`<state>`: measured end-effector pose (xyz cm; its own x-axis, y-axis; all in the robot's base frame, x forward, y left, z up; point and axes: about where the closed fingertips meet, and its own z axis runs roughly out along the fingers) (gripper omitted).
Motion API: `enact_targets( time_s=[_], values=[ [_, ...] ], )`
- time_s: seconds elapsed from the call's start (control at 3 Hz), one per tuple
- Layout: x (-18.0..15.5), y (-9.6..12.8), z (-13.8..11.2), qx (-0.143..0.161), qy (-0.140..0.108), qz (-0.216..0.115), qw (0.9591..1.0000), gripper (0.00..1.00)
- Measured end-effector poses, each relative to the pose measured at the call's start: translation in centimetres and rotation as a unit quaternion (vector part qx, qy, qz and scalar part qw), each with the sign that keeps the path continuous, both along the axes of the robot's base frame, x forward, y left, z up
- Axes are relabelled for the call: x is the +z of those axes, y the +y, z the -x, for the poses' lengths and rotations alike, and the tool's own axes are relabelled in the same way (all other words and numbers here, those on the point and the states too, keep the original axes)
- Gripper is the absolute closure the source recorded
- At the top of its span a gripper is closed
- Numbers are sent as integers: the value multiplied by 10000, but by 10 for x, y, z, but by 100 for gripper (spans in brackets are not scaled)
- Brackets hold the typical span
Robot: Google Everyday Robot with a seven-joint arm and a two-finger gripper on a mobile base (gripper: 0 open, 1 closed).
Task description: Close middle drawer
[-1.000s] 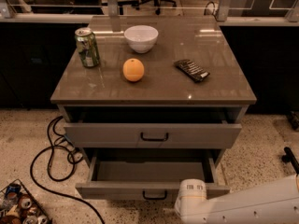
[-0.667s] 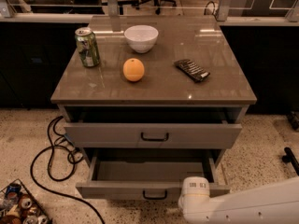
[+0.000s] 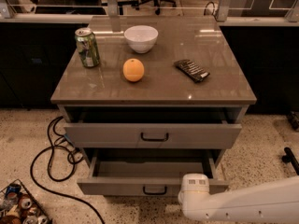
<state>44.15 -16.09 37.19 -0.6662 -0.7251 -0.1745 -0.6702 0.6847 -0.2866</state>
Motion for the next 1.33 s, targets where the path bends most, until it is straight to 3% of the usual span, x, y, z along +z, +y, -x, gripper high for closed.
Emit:
enact_targets(
  time_s=[0.67, 1.0, 1.33],
  values=[
    [8, 45, -33, 500, -394, -337, 9974, 100],
    [5, 60, -50, 624, -540, -508, 9953, 100],
    [-1, 64, -67, 545, -647, -645, 9943, 100]
  ],
)
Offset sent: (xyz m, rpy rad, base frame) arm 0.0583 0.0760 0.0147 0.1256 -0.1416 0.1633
